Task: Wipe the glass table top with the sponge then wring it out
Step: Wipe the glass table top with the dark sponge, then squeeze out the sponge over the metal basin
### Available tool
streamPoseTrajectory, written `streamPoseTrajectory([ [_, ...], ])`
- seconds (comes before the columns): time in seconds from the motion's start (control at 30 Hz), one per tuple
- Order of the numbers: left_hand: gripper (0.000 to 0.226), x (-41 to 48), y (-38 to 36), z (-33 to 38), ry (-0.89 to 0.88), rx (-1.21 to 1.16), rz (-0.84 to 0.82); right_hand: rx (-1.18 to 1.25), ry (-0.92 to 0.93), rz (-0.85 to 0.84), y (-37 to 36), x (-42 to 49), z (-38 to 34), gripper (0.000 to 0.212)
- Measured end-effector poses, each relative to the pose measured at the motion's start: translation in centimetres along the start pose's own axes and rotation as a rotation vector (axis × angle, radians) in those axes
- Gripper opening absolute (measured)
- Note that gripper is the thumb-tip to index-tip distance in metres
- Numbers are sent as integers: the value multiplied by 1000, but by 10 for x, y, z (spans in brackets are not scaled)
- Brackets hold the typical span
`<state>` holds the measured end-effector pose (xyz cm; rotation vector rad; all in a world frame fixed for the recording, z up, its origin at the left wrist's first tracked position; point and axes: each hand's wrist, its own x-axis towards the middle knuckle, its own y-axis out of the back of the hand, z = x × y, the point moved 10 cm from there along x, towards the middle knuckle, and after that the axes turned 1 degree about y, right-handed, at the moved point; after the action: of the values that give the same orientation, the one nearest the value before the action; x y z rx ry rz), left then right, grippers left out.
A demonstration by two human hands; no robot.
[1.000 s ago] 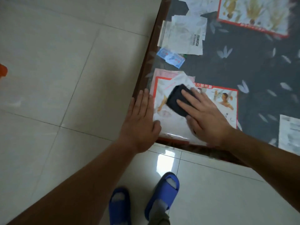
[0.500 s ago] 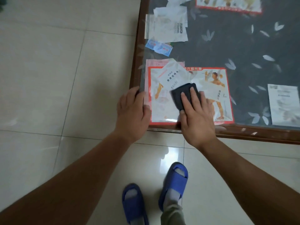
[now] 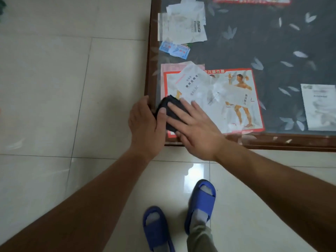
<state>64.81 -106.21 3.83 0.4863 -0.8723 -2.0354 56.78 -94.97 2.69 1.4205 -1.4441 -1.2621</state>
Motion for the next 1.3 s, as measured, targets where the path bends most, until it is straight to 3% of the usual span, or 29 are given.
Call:
streamPoseTrajectory([
  [0.1, 56, -3, -21, 27, -208, 210, -100, -19, 7, 37, -7, -41, 1, 56],
  [0.2, 59, -15, -54, 45, -368, 326, -260, 0, -154, 115, -5, -72, 24, 59],
  [0.47, 70, -21, -67, 41, -428, 575, -285, 170, -1068, 343, 9, -173, 143, 58],
  [0.53, 70, -23, -69, 43, -410, 595, -294, 121, -960, 333, 10, -154, 124, 58],
  [0.63, 69, -26, -69, 49, -354, 588, -300, 24, -538, 182, 2, -131, 89, 56],
  [0.7, 64, -27, -70, 54, -292, 569, -304, 23, -486, 159, 4, -146, 107, 54],
  [0.87, 36, -29, -77, 79, -226, 651, -310, 93, -845, 231, 21, -228, 202, 52],
  [0.97, 35, -37, -96, 113, -287, 700, -371, 63, -1034, 285, 37, -292, 258, 48],
  [1.07, 29, -55, -125, 161, -317, 633, -391, 54, -1202, 236, 53, -345, 299, 49],
  [1.13, 28, -75, -150, 205, -324, 512, -415, 173, -1292, 310, 63, -384, 323, 46],
  [1.17, 26, -88, -165, 232, -317, 436, -443, 291, -1327, 424, 72, -405, 332, 44],
  [1.3, 14, -148, -243, 353, -316, 171, -648, 1073, -1536, 937, 85, -495, 344, 20],
])
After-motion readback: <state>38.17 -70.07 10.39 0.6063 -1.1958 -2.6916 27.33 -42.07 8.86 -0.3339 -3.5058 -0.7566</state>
